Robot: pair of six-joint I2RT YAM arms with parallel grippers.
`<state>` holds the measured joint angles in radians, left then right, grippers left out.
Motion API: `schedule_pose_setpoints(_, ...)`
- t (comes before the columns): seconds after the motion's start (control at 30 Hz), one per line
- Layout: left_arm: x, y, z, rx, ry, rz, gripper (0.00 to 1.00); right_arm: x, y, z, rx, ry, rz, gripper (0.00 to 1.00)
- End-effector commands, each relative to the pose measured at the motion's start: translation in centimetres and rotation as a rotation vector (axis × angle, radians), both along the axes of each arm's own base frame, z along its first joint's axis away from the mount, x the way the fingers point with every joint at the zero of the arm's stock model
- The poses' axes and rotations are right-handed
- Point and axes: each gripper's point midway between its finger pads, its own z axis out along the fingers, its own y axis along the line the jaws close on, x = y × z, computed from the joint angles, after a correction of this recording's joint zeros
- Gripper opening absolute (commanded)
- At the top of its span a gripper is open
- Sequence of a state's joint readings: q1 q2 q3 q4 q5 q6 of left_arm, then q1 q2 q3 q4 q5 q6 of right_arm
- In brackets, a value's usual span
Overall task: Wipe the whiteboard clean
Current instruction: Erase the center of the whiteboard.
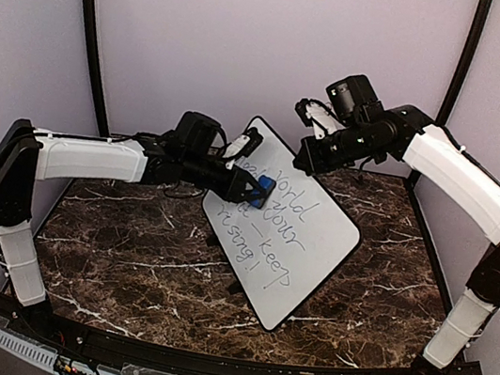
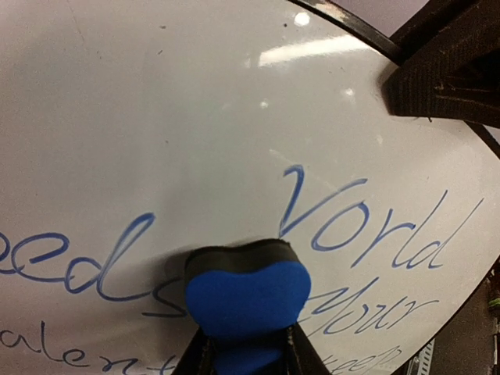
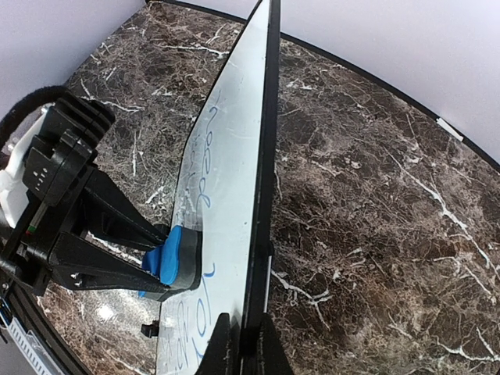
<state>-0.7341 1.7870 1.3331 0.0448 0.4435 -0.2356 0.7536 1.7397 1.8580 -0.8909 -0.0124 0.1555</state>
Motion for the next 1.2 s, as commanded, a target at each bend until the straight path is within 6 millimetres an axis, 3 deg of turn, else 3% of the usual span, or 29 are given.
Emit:
schedule_pose_setpoints(0.0, 0.3, -1.9, 0.4, 0.013, -0.022, -0.025, 0.00, -2.2, 3.0, -0.7, -0.020, -0.030, 0.201, 0.00)
schedule_pose_setpoints(0.17, 0.1, -2.3, 0.7, 0.009, -0.027, -0.033, 0.00, -2.2, 2.9, -0.9, -0.026, -0.030, 0.200, 0.00)
schedule_pose_setpoints(0.5, -2.5, -0.7, -3.3, 0.053, 0.049, -0.035, 0.00, -2.2, 2.9, -0.9, -0.026, -0.031, 0.202, 0.00)
schedule_pose_setpoints(0.6, -2.7, -0.5, -3.5, 0.054, 0.054, -0.033, 0.00, -2.2, 2.8, -1.0, -0.027, -0.029, 0.200, 0.00)
schedule_pose_setpoints(0.97, -0.4, -2.6, 1.9, -0.006, -0.050, -0.038, 0.00, -2.3, 2.8, -1.1, -0.023, -0.022, 0.198, 0.00)
schedule_pose_setpoints(1.17, 0.0, -3.4, 2.6, -0.016, -0.071, -0.046, 0.00, -2.4, 2.8, -1.3, -0.024, -0.019, 0.200, 0.00)
